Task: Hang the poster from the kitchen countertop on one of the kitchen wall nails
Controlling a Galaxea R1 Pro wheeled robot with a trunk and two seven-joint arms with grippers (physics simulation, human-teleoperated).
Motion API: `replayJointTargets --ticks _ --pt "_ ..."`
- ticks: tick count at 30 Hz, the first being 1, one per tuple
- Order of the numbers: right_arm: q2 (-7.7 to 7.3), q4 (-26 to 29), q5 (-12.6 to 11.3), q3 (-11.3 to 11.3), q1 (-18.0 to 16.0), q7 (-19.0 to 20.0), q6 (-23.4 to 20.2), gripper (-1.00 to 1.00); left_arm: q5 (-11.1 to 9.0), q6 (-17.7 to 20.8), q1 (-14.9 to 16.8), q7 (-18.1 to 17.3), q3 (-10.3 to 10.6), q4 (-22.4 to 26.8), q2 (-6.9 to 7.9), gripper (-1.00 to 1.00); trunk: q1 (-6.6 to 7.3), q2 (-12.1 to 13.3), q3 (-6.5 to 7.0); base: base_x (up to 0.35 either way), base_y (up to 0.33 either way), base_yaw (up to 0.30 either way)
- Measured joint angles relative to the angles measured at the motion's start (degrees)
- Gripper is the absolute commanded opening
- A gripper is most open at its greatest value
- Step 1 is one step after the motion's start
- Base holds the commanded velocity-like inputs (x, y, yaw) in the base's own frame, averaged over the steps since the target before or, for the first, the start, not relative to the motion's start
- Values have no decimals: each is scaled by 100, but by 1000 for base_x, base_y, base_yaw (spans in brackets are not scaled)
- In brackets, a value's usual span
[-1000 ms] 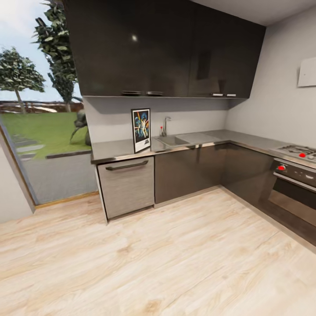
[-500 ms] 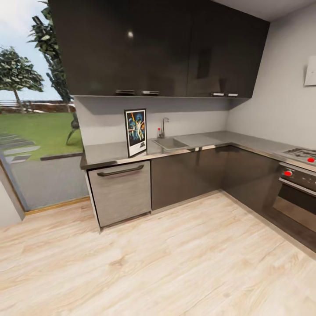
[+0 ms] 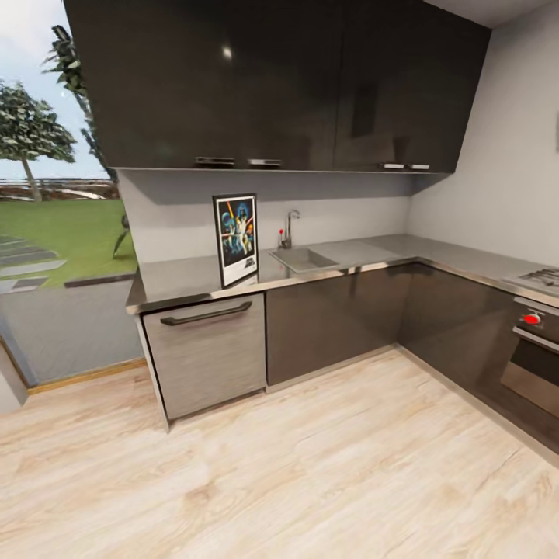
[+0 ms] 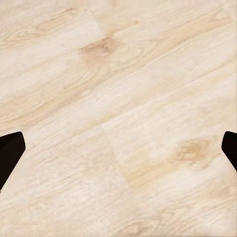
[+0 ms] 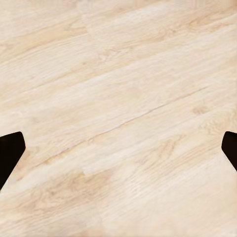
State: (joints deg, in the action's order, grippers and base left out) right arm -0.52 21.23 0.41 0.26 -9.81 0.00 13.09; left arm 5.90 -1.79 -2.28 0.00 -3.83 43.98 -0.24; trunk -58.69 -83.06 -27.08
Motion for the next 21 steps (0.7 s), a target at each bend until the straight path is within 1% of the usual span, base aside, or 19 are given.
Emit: replayJointTargets --ticks 21 --pt "9 0 -1 6 2 6 7 100 0 -8 0 0 -34 0 0 100 0 0 0 338 0 0"
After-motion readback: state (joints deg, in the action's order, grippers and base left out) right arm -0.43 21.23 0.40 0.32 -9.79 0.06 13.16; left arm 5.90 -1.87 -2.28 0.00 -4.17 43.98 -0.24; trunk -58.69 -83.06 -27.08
